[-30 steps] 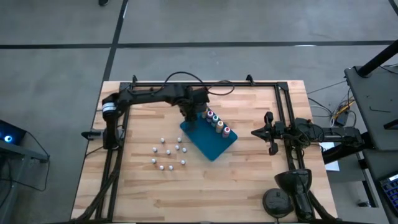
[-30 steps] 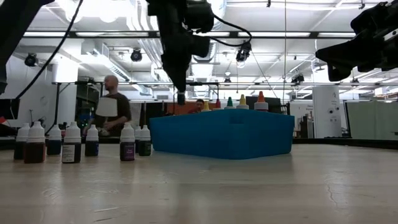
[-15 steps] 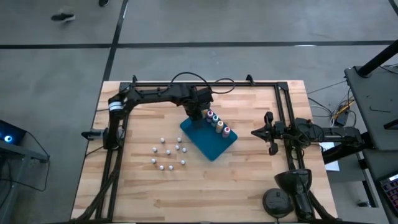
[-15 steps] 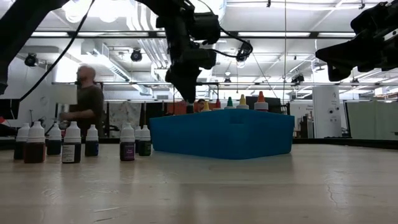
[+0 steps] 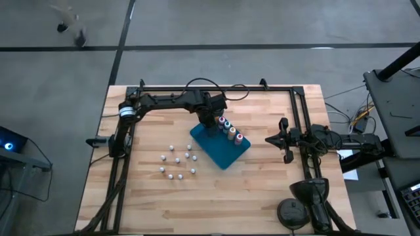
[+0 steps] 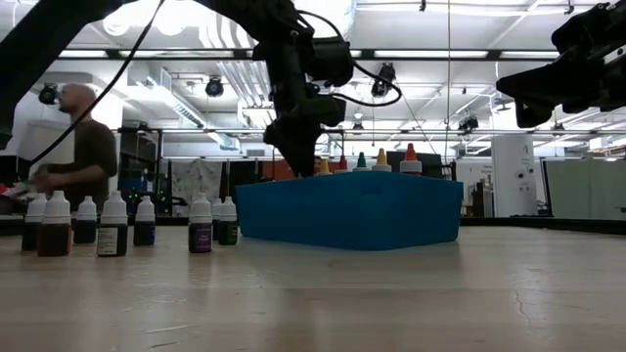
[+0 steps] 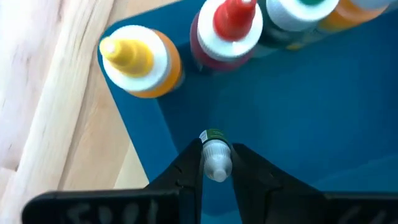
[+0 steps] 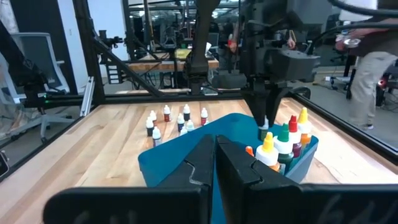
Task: Pick & Place food coloring
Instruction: Put the green food coloring bottle into the blue bin
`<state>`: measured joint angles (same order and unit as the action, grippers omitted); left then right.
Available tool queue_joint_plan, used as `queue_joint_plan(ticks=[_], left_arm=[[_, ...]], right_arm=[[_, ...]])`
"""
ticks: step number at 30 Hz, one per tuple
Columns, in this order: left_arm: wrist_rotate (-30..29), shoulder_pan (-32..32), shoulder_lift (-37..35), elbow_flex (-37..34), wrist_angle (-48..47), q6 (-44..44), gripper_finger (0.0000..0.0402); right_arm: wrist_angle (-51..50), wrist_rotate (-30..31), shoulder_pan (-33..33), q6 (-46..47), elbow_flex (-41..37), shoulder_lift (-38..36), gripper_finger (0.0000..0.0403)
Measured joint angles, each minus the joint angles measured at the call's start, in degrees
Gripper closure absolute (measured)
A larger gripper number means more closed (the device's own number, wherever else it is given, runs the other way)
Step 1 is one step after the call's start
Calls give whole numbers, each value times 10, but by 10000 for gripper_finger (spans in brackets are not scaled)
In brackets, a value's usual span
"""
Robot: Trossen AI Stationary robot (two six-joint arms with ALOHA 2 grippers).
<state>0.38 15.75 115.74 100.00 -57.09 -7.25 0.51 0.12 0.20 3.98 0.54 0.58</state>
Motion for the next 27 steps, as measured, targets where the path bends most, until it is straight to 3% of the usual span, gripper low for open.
queue_joint_plan(ticks=[27], left_arm=[[0,2,2,-67,75,-5,358]], right_arm=[[0,0,0,1,0,0,394]])
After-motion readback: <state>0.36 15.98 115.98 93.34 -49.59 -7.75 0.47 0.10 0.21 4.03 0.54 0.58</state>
